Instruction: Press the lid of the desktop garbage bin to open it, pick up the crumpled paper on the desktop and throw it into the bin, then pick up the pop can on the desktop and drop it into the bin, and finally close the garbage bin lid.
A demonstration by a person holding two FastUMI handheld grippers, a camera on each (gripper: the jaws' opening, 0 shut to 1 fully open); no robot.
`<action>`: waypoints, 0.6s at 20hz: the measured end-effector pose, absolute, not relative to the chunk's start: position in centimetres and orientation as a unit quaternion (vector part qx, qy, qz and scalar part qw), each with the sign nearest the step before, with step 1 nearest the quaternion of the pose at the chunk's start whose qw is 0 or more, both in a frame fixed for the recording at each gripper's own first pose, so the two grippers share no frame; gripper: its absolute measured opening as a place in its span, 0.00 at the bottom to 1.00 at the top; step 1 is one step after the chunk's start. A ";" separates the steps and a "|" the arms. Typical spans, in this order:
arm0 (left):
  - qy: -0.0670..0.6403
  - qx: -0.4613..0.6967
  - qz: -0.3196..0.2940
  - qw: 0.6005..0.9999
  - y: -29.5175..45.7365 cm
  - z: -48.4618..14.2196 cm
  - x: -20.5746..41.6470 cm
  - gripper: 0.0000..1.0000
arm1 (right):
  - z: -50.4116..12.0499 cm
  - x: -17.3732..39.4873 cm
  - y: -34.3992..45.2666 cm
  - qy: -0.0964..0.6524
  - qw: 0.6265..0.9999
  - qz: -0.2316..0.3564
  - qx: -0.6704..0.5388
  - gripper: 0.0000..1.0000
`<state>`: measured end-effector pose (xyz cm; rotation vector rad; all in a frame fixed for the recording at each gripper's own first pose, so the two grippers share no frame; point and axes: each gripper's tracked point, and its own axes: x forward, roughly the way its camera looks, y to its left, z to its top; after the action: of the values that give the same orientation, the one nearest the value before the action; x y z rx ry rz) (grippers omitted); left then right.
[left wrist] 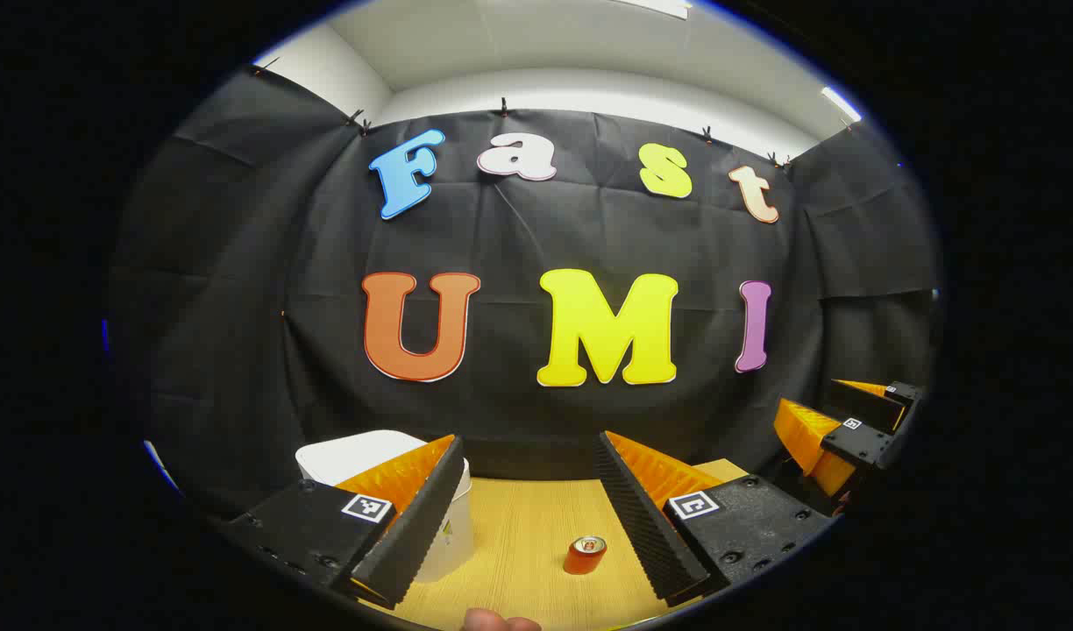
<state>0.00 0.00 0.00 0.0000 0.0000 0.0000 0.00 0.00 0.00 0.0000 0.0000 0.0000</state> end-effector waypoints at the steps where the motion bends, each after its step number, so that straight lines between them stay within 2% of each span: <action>1: 0.001 0.001 0.001 1.000 0.0 0.0 0.1 0.98 | -0.1 0.1 -0.1 0.000 1.000 -0.001 0.001 0.92; 12: -0.001 0.007 0.005 1.000 -0.3 -0.3 0.9 0.98 | -0.1 0.8 -0.6 0.000 1.000 -0.001 0.006 0.92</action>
<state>0.92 -0.34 -0.31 0.0134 -0.0014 0.0091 0.79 -0.56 -0.13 0.0112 0.0006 -0.0020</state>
